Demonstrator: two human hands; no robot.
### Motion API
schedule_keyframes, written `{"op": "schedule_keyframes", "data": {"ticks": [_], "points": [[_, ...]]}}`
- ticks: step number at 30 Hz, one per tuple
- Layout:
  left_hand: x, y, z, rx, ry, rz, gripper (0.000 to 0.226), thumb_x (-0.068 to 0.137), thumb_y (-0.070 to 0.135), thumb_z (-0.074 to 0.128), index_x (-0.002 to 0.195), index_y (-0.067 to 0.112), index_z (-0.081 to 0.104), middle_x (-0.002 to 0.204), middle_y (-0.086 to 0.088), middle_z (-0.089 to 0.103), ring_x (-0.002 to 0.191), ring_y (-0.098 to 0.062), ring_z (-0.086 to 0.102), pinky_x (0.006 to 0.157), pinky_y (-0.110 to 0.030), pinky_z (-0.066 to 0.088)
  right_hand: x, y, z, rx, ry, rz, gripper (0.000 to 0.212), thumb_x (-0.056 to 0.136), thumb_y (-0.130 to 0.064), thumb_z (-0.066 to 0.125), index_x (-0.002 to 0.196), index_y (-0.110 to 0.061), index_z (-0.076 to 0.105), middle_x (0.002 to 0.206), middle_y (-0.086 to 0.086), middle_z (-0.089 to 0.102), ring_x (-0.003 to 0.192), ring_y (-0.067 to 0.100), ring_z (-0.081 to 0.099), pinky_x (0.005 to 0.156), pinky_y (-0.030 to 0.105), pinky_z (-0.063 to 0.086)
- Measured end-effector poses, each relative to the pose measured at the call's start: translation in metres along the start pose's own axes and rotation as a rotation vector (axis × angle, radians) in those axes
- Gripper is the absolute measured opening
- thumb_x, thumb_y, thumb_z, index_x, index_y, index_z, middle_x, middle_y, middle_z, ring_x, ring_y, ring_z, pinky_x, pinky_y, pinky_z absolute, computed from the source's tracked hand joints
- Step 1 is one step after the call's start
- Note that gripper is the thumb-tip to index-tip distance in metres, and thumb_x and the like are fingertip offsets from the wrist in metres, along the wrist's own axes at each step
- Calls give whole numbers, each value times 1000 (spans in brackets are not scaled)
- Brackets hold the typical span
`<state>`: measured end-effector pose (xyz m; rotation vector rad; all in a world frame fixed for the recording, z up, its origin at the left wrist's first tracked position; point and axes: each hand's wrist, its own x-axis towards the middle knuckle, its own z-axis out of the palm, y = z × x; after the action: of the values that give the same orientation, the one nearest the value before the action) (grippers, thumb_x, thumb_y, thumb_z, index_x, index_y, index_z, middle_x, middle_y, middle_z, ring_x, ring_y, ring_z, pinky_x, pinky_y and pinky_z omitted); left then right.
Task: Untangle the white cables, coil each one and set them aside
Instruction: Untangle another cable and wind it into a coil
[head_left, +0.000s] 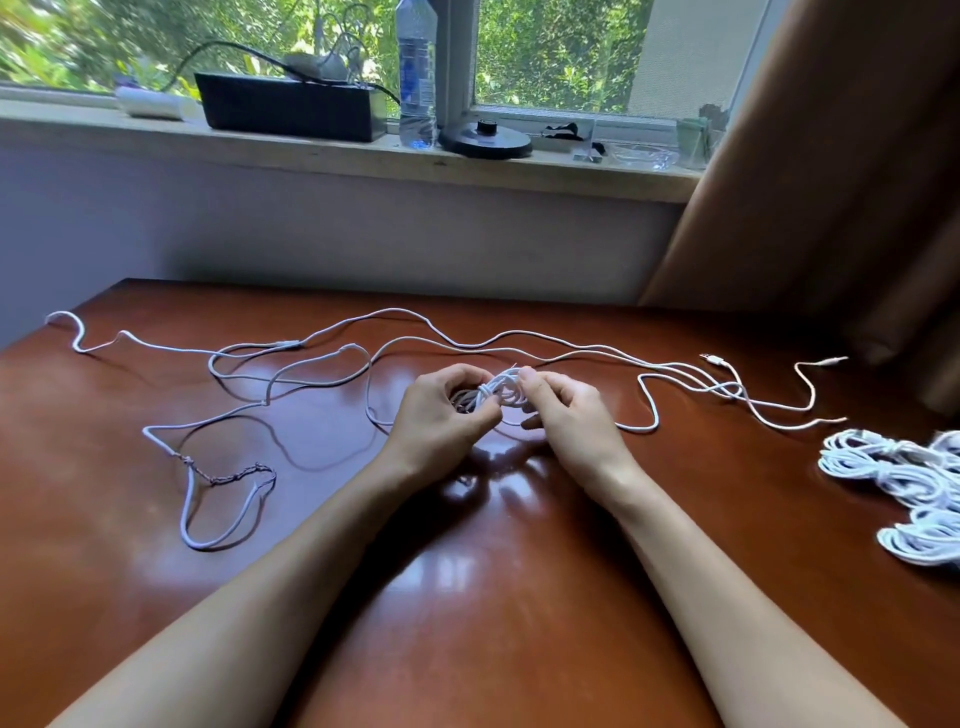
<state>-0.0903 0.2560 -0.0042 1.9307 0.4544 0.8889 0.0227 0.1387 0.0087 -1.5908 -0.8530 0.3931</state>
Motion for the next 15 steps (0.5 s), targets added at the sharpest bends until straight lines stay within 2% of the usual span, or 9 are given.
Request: {"op": "schedule_keyframes", "data": {"ticks": [5, 9, 12, 15], "points": [[-4, 1, 3, 67, -42, 94, 16, 77, 13, 70, 93, 14, 71, 82, 2, 73, 72, -3, 63, 72, -23, 53, 3, 1, -5, 66, 17, 23, 25, 102, -27, 59, 95, -10, 77, 88, 6, 77, 79, 8, 65, 75, 26, 52], [-5, 2, 3, 120, -55, 119, 23, 73, 20, 67, 95, 14, 71, 84, 3, 72, 76, -10, 67, 73, -26, 54, 5, 3, -9, 69, 0, 36, 14, 97, -17, 65, 91, -11, 77, 77, -5, 74, 71, 3, 63, 74, 19, 50], [-5, 2, 2, 144, -49, 122, 23, 72, 21, 66, 93, 13, 71, 83, 2, 72, 76, -13, 68, 72, -27, 55, 4, 2, -12, 13, 2, -27, 11, 95, -15, 69, 93, -10, 78, 79, -6, 75, 72, 1, 64, 73, 15, 49], [-5, 1, 2, 172, -61, 120, 23, 72, 23, 65, 92, 13, 71, 81, 2, 71, 74, -14, 67, 70, -31, 55, 2, 3, -14, -154, 50, -132, 9, 91, -19, 73, 93, -14, 80, 88, -6, 77, 82, 1, 69, 78, 14, 51]]}}
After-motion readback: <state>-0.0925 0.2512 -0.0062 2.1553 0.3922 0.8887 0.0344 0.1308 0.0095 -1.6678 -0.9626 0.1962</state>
